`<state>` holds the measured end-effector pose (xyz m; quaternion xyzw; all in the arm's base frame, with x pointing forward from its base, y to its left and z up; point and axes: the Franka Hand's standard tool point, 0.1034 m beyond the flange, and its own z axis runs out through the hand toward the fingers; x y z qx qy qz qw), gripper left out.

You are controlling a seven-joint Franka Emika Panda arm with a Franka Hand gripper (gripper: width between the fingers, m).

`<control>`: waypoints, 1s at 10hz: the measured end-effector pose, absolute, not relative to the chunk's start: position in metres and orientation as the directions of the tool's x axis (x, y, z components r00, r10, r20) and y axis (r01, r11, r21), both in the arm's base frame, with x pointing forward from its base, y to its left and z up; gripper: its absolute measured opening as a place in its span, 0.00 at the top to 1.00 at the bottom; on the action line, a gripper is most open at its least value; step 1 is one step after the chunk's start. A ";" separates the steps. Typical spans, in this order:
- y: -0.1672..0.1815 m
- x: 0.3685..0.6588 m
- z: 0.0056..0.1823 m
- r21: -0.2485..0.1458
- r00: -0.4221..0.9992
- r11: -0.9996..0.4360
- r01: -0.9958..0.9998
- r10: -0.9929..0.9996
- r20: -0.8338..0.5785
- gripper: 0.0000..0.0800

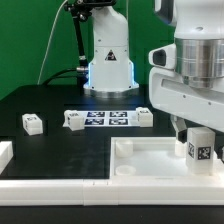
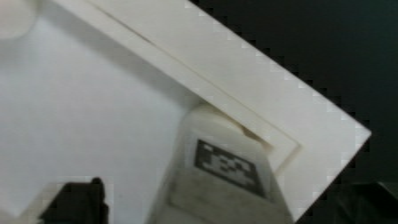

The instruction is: Assemble one leg

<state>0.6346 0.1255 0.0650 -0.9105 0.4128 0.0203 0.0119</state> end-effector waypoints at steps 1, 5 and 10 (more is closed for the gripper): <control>0.126 0.634 0.065 -0.005 0.709 -0.709 -0.705 -0.704 -0.045 0.19; 0.119 0.636 0.066 0.001 0.937 -0.937 -0.349 -0.349 -0.029 0.19; 0.114 0.636 0.065 -0.006 0.997 -0.997 -0.071 -0.070 -0.025 0.19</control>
Offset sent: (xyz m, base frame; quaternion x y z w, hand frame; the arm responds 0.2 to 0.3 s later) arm 0.0033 -0.0048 0.0008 0.0027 0.0036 -0.2846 0.9586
